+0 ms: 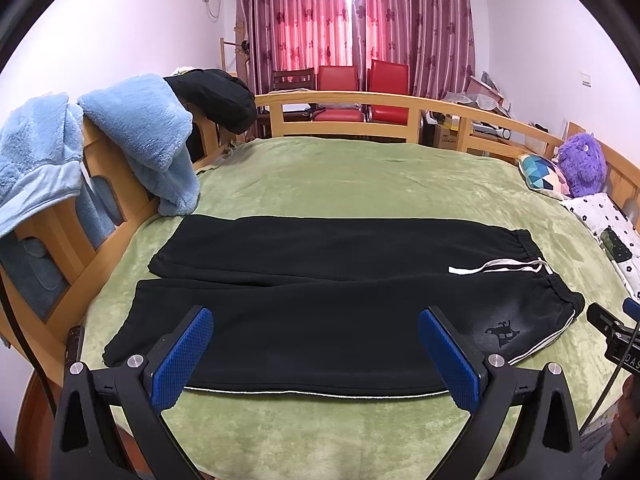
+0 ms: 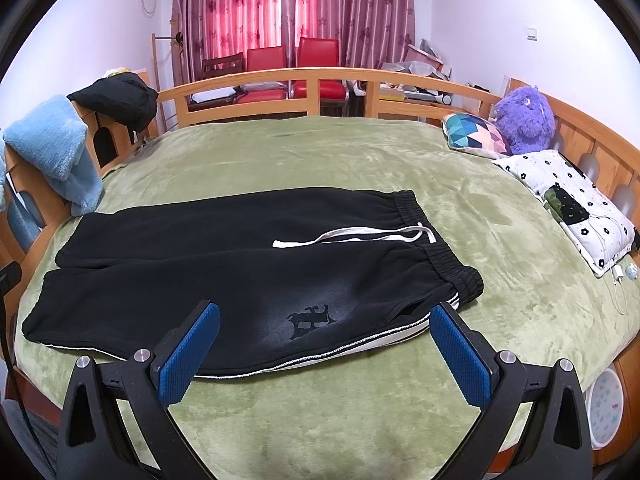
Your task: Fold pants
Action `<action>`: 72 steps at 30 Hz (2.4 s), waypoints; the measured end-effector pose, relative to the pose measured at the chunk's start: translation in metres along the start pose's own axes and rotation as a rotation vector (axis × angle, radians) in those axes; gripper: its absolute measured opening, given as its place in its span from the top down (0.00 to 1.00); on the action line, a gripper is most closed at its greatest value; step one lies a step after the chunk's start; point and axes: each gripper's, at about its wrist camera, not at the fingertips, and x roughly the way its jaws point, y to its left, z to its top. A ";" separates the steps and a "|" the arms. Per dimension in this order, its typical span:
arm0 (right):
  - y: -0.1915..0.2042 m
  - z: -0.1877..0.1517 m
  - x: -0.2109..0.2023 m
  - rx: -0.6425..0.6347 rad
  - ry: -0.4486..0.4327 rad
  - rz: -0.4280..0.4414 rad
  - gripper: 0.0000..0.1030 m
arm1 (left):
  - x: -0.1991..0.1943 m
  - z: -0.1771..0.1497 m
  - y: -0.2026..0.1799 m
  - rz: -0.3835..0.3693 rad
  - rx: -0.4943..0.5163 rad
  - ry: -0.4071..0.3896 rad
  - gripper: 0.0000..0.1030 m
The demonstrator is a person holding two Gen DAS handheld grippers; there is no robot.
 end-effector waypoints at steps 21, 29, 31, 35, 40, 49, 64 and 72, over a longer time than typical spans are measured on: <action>0.003 0.000 -0.002 -0.001 -0.003 0.002 0.00 | -0.001 0.000 0.003 0.002 -0.008 -0.005 0.00; 0.003 0.000 -0.002 0.001 -0.003 0.002 0.00 | -0.001 0.000 0.003 0.002 -0.007 -0.003 0.00; 0.003 0.000 -0.002 0.002 -0.003 0.003 0.00 | -0.001 0.000 0.003 0.001 -0.007 -0.004 0.00; 0.004 0.000 -0.002 0.003 -0.005 0.002 0.00 | -0.001 0.000 0.003 0.000 -0.008 -0.003 0.00; 0.006 0.001 -0.003 0.005 -0.007 0.002 0.00 | -0.001 0.000 0.004 -0.002 -0.007 -0.005 0.00; 0.004 0.001 -0.004 0.005 -0.007 0.002 0.00 | -0.004 0.000 0.004 -0.001 -0.006 -0.011 0.00; 0.007 -0.014 -0.001 0.000 -0.041 0.025 0.00 | 0.006 -0.027 0.029 0.007 -0.027 -0.001 0.00; -0.012 -0.033 0.056 0.073 0.041 0.027 0.07 | 0.057 -0.063 0.061 -0.005 -0.087 0.080 0.00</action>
